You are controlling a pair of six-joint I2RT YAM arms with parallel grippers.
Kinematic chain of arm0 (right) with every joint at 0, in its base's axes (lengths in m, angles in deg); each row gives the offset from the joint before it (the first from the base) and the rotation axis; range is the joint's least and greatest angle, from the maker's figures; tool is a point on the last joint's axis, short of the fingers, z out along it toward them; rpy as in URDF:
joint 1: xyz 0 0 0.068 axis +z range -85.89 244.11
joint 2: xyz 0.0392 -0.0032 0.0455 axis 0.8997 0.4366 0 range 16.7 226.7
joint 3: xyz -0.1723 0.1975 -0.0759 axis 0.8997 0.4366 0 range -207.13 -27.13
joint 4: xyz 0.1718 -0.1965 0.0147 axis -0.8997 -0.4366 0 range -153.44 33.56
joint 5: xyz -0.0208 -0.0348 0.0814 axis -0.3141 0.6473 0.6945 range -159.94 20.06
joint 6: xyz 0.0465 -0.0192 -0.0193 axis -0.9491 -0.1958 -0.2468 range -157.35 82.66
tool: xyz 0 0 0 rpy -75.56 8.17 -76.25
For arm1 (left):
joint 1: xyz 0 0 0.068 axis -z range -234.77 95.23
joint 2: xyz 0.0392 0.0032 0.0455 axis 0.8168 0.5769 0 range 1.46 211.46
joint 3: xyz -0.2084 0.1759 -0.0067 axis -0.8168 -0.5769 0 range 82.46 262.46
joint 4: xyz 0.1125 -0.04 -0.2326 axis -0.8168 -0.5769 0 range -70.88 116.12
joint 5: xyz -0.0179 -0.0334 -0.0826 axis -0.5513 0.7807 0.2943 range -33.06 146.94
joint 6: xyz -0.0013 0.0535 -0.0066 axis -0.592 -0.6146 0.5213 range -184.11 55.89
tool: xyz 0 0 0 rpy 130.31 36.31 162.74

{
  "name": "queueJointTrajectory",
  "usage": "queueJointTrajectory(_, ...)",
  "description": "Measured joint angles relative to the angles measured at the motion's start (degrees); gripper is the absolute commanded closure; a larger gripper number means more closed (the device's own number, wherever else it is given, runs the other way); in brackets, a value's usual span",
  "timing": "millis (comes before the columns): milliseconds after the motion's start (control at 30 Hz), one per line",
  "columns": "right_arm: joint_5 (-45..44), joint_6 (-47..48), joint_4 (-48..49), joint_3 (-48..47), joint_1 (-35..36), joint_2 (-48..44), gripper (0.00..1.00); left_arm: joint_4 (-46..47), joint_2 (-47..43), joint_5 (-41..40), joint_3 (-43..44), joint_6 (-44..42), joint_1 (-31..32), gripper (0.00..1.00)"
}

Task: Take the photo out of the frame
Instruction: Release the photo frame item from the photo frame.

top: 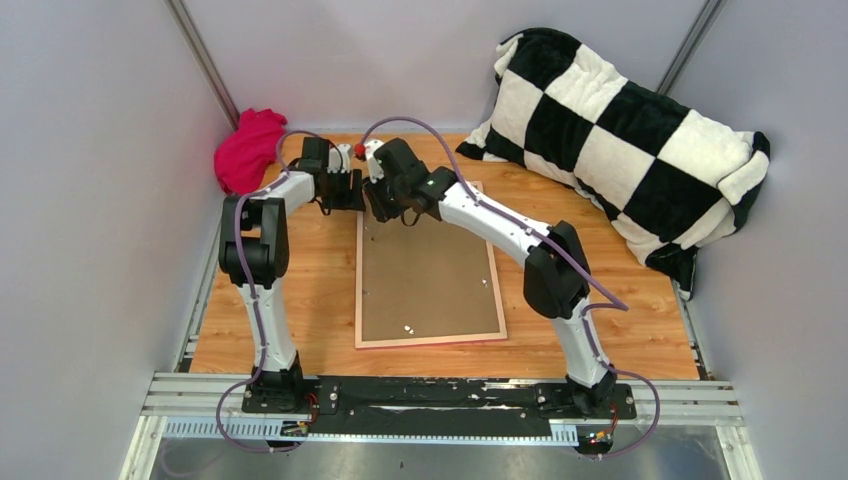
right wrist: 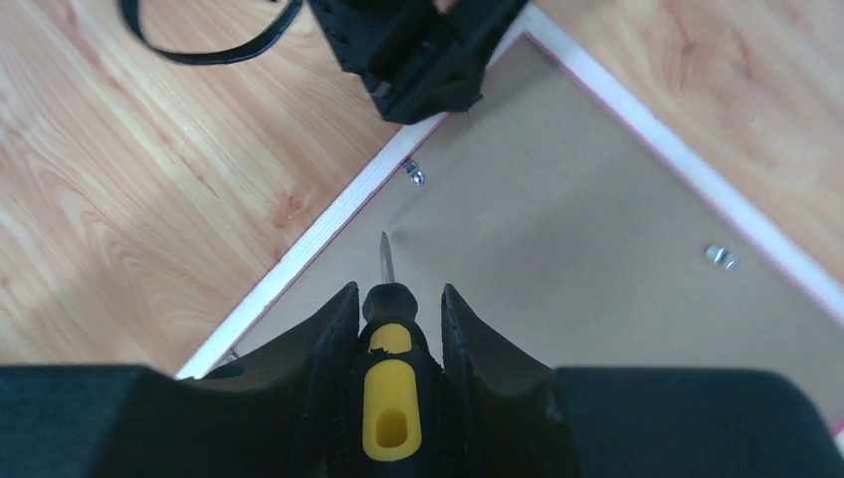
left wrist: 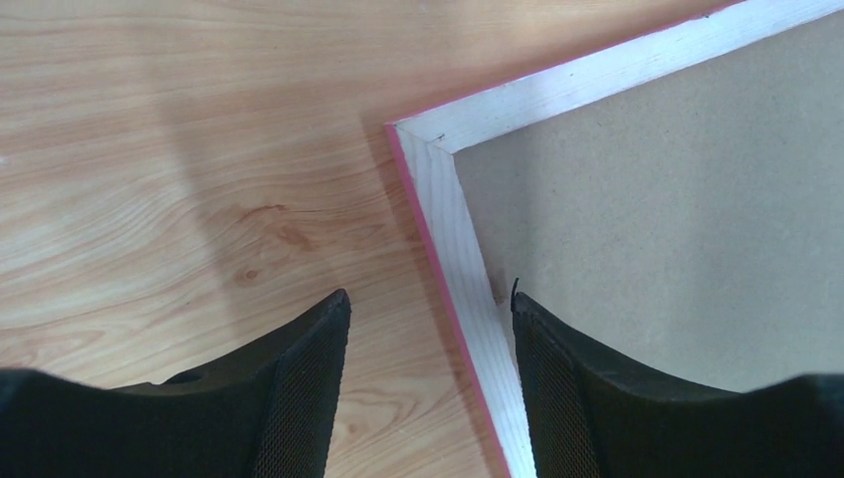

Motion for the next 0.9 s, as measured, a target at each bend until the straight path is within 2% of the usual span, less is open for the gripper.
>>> queueJointTrajectory(400, -3.9, 32.6, 5.6, 8.1, 8.7, -2.9, 1.0, 0.6, 2.1, 4.0, 2.3, 1.1, 0.0, 0.41)
queueJointTrajectory(700, -12.5, 57.0, 12.3, 17.3, 16.1, -4.7, 1.0, 0.3, 3.5, 6.2, 3.9, 1.3, -0.1, 0.45)
queueJointTrajectory(900, -16.2, 70.6, 13.0, 20.6, 19.8, -4.6, 1.0, 0.1, 4.0, 7.5, 4.5, 1.3, -0.1, 0.48)
